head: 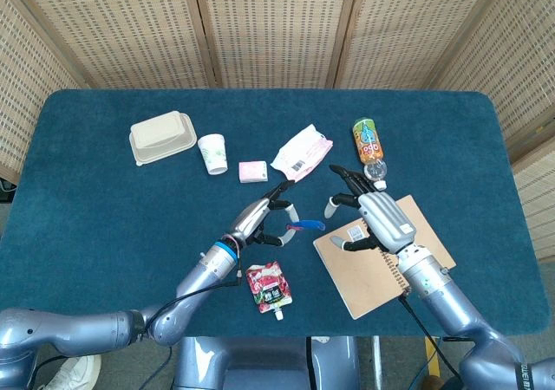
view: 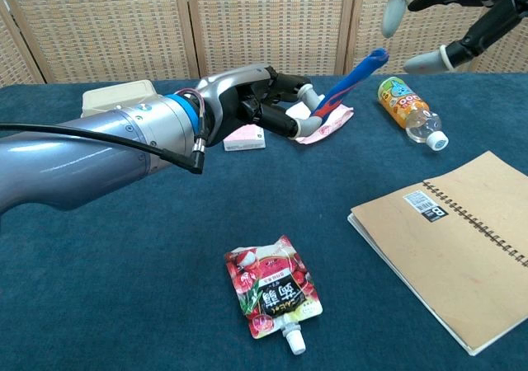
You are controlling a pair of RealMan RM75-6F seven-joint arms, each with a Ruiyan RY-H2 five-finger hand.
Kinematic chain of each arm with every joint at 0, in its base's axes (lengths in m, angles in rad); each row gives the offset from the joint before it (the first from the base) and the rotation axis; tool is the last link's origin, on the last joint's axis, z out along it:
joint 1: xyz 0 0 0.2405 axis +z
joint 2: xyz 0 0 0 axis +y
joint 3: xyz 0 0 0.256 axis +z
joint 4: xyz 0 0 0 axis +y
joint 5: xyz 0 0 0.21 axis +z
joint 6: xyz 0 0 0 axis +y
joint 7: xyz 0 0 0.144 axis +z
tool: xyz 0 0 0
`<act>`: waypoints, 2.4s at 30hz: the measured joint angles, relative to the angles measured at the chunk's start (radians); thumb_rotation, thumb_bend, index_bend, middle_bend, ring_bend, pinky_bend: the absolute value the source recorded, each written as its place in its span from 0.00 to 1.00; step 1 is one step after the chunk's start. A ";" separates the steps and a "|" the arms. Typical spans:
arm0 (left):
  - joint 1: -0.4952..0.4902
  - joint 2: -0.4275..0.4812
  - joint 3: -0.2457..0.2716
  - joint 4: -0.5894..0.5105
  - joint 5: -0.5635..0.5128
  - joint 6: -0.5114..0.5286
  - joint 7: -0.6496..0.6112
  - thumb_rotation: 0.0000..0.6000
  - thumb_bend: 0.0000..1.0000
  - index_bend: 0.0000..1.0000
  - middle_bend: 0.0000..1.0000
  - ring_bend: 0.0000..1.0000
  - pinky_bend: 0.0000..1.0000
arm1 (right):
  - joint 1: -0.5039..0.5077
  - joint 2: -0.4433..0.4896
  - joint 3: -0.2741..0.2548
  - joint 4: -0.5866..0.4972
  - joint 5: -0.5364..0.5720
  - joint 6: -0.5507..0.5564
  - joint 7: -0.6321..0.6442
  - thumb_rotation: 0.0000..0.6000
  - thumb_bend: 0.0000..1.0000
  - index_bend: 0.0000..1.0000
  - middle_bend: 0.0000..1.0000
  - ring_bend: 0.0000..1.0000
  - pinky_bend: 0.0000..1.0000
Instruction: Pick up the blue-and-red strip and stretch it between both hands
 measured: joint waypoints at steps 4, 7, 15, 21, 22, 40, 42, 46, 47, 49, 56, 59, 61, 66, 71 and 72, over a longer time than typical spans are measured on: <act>-0.003 -0.001 0.001 -0.004 -0.007 0.000 0.006 1.00 0.47 0.77 0.00 0.00 0.00 | 0.010 -0.021 -0.006 0.004 0.012 0.005 -0.030 1.00 0.38 0.50 0.00 0.00 0.00; -0.007 -0.005 0.003 -0.005 -0.009 0.000 0.011 1.00 0.47 0.77 0.00 0.00 0.00 | 0.014 -0.033 -0.010 0.006 0.017 0.010 -0.046 1.00 0.38 0.51 0.00 0.00 0.00; -0.009 -0.009 0.003 -0.014 -0.012 0.003 0.012 1.00 0.47 0.77 0.00 0.00 0.00 | 0.017 -0.064 -0.016 0.020 0.013 0.041 -0.078 1.00 0.41 0.53 0.00 0.00 0.00; -0.012 -0.003 -0.001 -0.024 -0.010 0.004 0.015 1.00 0.47 0.77 0.00 0.00 0.00 | 0.020 -0.071 -0.021 0.015 0.016 0.042 -0.089 1.00 0.42 0.54 0.00 0.00 0.00; -0.012 -0.003 -0.001 -0.026 -0.010 0.004 0.016 1.00 0.47 0.77 0.00 0.00 0.00 | 0.021 -0.073 -0.022 0.015 0.017 0.042 -0.090 1.00 0.42 0.54 0.00 0.00 0.00; -0.017 0.012 0.001 -0.047 -0.025 0.007 0.034 1.00 0.47 0.77 0.00 0.00 0.00 | 0.029 -0.090 -0.032 0.019 0.017 0.044 -0.106 1.00 0.46 0.57 0.00 0.00 0.00; -0.018 0.011 0.001 -0.047 -0.027 0.007 0.034 1.00 0.47 0.77 0.00 0.00 0.00 | 0.028 -0.091 -0.033 0.020 0.017 0.044 -0.102 1.00 0.48 0.58 0.00 0.00 0.00; -0.021 0.007 0.003 -0.046 -0.027 0.007 0.036 1.00 0.47 0.77 0.00 0.00 0.00 | 0.029 -0.088 -0.034 0.020 0.017 0.039 -0.095 1.00 0.50 0.58 0.00 0.00 0.00; -0.022 0.006 0.003 -0.046 -0.027 0.007 0.036 1.00 0.47 0.77 0.00 0.00 0.00 | 0.029 -0.087 -0.034 0.019 0.018 0.038 -0.095 1.00 0.51 0.59 0.00 0.00 0.00; -0.024 0.004 0.003 -0.048 -0.028 0.008 0.038 1.00 0.47 0.77 0.00 0.00 0.00 | 0.030 -0.085 -0.034 0.018 0.019 0.037 -0.094 1.00 0.51 0.59 0.00 0.00 0.00; -0.024 0.002 0.004 -0.050 -0.029 0.013 0.039 1.00 0.47 0.77 0.00 0.00 0.00 | 0.029 -0.085 -0.037 0.019 0.011 0.043 -0.105 1.00 0.57 0.70 0.00 0.00 0.00; -0.022 0.003 0.002 -0.053 -0.028 0.017 0.038 1.00 0.46 0.77 0.00 0.00 0.00 | 0.028 -0.088 -0.036 0.024 -0.004 0.052 -0.097 1.00 0.62 0.75 0.00 0.00 0.00; -0.022 0.004 0.002 -0.054 -0.026 0.018 0.037 1.00 0.46 0.77 0.00 0.00 0.00 | 0.026 -0.092 -0.037 0.029 -0.013 0.059 -0.097 1.00 0.65 0.75 0.00 0.00 0.00; -0.020 0.008 0.002 -0.057 -0.022 0.019 0.033 1.00 0.47 0.77 0.00 0.00 0.00 | 0.023 -0.102 -0.043 0.045 -0.039 0.076 -0.115 1.00 0.68 0.76 0.01 0.00 0.00; -0.018 0.014 0.002 -0.059 -0.019 0.022 0.036 1.00 0.47 0.77 0.00 0.00 0.00 | 0.023 -0.112 -0.049 0.061 -0.077 0.099 -0.154 1.00 0.69 0.81 0.04 0.00 0.00; -0.018 0.016 0.002 -0.059 -0.018 0.025 0.040 1.00 0.47 0.77 0.00 0.00 0.00 | 0.022 -0.115 -0.051 0.066 -0.091 0.107 -0.163 1.00 0.69 0.81 0.04 0.00 0.00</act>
